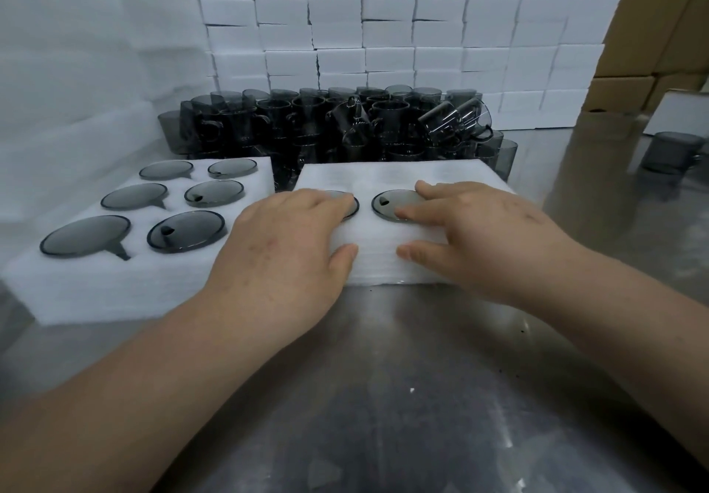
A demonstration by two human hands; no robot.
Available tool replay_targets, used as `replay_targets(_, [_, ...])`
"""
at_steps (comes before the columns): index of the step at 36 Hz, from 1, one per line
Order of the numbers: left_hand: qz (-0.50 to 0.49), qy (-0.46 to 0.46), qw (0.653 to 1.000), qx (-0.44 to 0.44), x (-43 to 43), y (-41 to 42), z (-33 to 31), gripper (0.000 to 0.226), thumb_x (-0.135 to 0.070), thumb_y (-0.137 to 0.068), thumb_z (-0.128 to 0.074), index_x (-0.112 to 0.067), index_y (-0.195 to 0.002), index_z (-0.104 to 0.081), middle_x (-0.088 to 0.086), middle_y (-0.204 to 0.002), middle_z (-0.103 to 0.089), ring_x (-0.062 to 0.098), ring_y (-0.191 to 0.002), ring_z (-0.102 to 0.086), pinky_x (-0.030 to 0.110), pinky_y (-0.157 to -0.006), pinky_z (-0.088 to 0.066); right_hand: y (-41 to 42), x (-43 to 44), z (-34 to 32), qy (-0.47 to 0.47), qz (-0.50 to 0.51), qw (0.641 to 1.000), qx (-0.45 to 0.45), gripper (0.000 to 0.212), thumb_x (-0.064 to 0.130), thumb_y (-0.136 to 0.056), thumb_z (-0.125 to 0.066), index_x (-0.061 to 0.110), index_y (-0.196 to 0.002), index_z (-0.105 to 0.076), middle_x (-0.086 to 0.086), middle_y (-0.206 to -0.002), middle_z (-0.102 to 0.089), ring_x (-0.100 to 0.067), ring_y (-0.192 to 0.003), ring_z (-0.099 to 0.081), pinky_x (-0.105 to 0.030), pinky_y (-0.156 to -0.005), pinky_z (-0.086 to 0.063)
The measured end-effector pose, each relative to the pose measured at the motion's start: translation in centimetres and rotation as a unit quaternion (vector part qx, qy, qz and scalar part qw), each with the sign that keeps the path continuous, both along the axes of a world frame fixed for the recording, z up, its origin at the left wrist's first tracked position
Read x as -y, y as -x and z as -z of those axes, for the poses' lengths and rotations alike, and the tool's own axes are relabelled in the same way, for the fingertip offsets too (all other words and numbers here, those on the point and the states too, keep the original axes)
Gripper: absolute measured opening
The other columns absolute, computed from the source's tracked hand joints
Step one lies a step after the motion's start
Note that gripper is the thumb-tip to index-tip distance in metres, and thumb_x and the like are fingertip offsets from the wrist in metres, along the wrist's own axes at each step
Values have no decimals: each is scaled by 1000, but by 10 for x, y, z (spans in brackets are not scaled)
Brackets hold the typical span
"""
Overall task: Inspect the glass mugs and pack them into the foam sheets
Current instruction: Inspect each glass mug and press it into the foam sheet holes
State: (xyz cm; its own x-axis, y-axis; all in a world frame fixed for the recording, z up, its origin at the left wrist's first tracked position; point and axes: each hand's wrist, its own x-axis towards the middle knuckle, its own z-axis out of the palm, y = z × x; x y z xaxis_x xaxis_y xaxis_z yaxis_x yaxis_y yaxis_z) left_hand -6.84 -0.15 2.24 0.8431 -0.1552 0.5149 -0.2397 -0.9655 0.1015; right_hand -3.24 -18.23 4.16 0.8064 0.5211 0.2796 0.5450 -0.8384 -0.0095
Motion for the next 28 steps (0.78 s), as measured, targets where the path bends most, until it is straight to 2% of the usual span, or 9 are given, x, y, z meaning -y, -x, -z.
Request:
replay_targets(2, [3, 3, 1000, -7, 1, 0, 2, 60, -44, -83, -50, -33, -140, -35, -10, -144, -35, 11, -131, -26, 25, -106, -15, -1, -1, 1, 3, -2, 1000, 10, 49, 52, -88, -46, 43, -136, -38, 6, -153, -24, -14, -136, -28, -21, -88, -15])
replay_targets(5, [12, -23, 999, -23, 1, -2, 5, 65, -46, -84, -48, -35, -144, -26, -9, -151, -24, 11, -136, -20, 26, -109, -12, -1, -1, 3, 2, -7, 1000, 23, 46, 49, -90, -46, 42, -135, -40, 4, -152, -27, -16, -136, -30, -20, -88, -14])
replay_targets(13, [15, -14, 999, -25, 1, -4, 6, 57, -37, -89, -48, -35, -143, -29, -9, -147, -31, 11, -133, -25, 27, -107, -17, -3, -1, 6, -18, -23, 999, 27, 51, 52, -88, -42, 42, -138, -36, 3, -150, -31, -13, -136, -29, -18, -91, -16])
replay_targets(15, [16, -14, 999, -24, 1, -3, 6, 56, -36, -89, -49, -34, -142, -31, -10, -145, -34, 11, -130, -27, 26, -105, -18, -1, -2, 3, -82, -2, 997, -6, 59, 59, -80, -40, 42, -136, -40, 10, -145, -39, -8, -130, -37, -18, -91, -23])
replay_targets(17, [17, -14, 999, -26, 0, -2, 6, 56, -37, -89, -48, -34, -142, -31, -12, -144, -34, 10, -129, -28, 25, -104, -18, 3, -3, -5, -217, 18, 975, -35, 60, 61, -73, -43, 40, -129, -51, 16, -131, -54, -6, -115, -51, -21, -90, -34])
replay_targets(20, [18, -17, 999, -29, 0, -3, 6, 55, -37, -89, -47, -35, -142, -30, -14, -143, -33, 10, -128, -28, 25, -103, -19, -6, 1, -22, -403, 15, 915, -34, 38, 45, -81, -56, 31, -114, -64, 22, -104, -64, 6, -93, -57, -17, -82, -41])
replay_targets(22, [14, -17, 999, -30, 1, -3, 6, 55, -38, -89, -45, -35, -142, -29, -14, -143, -32, 9, -129, -27, 25, -104, -18, -21, 6, -33, -445, 34, 894, -25, 27, 36, -83, -59, 30, -108, -66, 24, -88, -62, 14, -78, -54, -9, -67, -40])
replay_targets(25, [14, -12, 999, -32, 1, -4, 6, 55, -38, -90, -45, -37, -142, -28, -15, -144, -31, 8, -129, -25, 23, -102, -15, -53, 9, -44, -424, 67, 903, -24, 25, 29, -84, -59, 26, -109, -63, 15, -79, -61, 8, -50, -53, -10, -44, -36])
replay_targets(28, [15, -6, 999, -36, 1, -4, 6, 54, -38, -90, -44, -37, -142, -28, -15, -144, -30, 8, -129, -24, 23, -103, -14, -93, 7, -50, -328, 109, 938, -21, 22, 25, -84, -56, 21, -106, -61, 3, -86, -62, -9, -57, -54, -20, -47, -35])
